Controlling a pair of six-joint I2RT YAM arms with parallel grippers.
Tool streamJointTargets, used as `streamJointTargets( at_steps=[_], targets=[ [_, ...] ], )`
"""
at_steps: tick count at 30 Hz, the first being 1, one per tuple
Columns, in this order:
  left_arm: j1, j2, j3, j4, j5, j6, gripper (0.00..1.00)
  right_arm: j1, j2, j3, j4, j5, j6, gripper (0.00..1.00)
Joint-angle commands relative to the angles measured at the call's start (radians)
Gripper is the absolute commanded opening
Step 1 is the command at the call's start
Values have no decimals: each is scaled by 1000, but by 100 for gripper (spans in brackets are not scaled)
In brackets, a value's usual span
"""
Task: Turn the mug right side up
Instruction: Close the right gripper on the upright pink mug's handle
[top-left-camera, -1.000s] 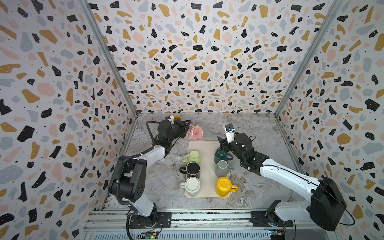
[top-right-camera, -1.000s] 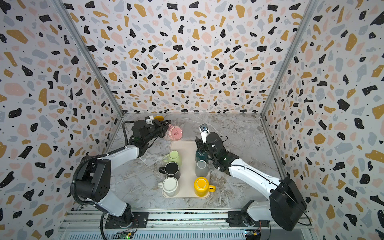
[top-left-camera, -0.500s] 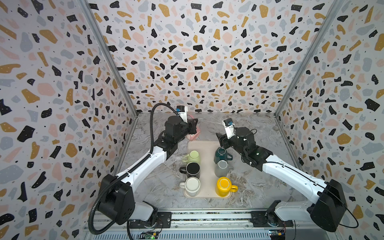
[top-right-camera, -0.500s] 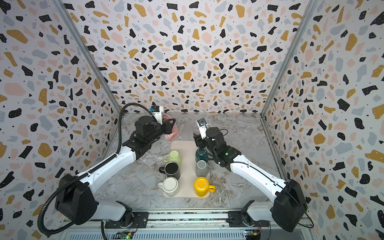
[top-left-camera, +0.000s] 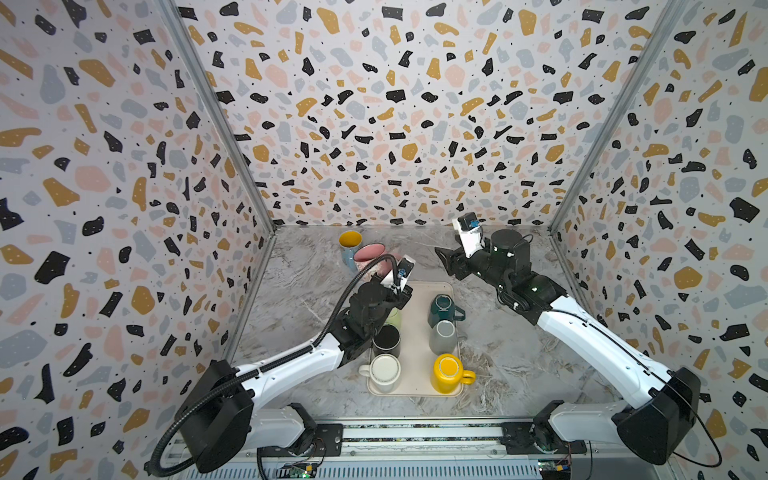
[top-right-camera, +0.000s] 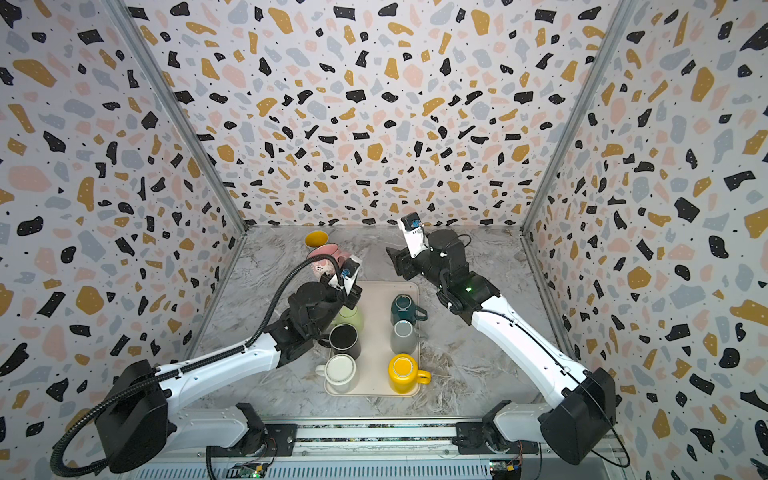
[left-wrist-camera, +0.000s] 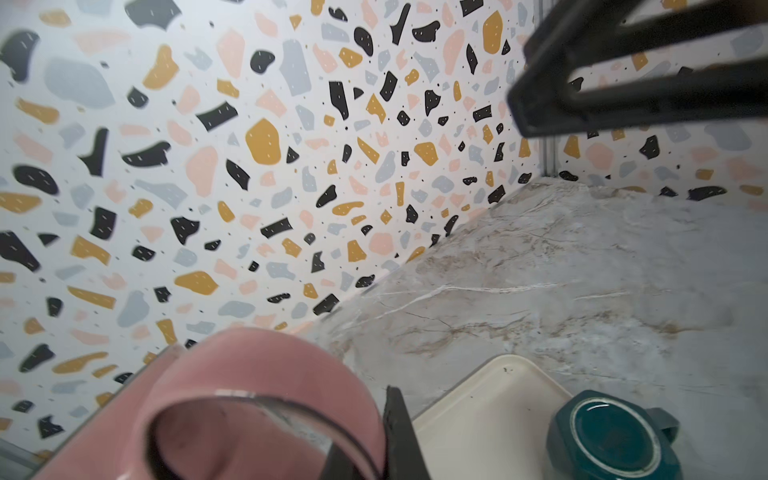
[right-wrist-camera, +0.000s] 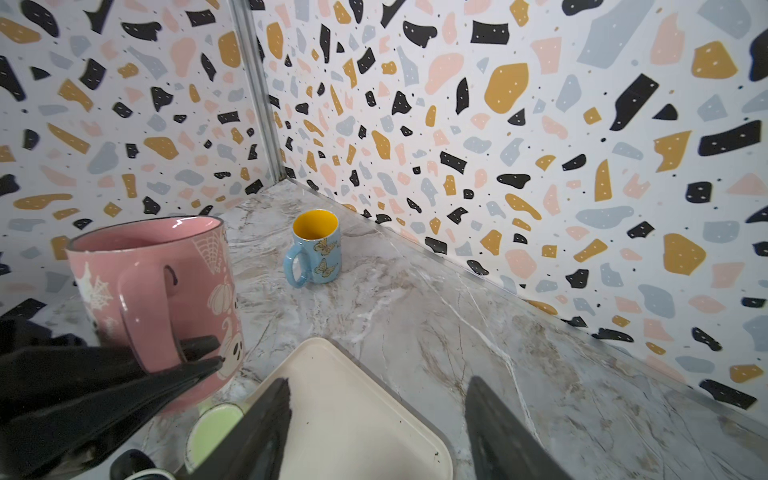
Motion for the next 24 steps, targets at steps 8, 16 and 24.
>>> streamJointTargets(
  at_steps=[8, 16, 24],
  targets=[
    [-58, 46, -41, 480, -126, 550, 0, -43, 82, 188, -136, -486, -140, 71],
    [-60, 64, -38, 435, -119, 639, 0, -43, 154, 269, -271, -641, -243, 71],
    [-65, 73, -24, 364, -100, 652, 0, -41, 201, 311, -359, -716, -295, 72]
  ],
)
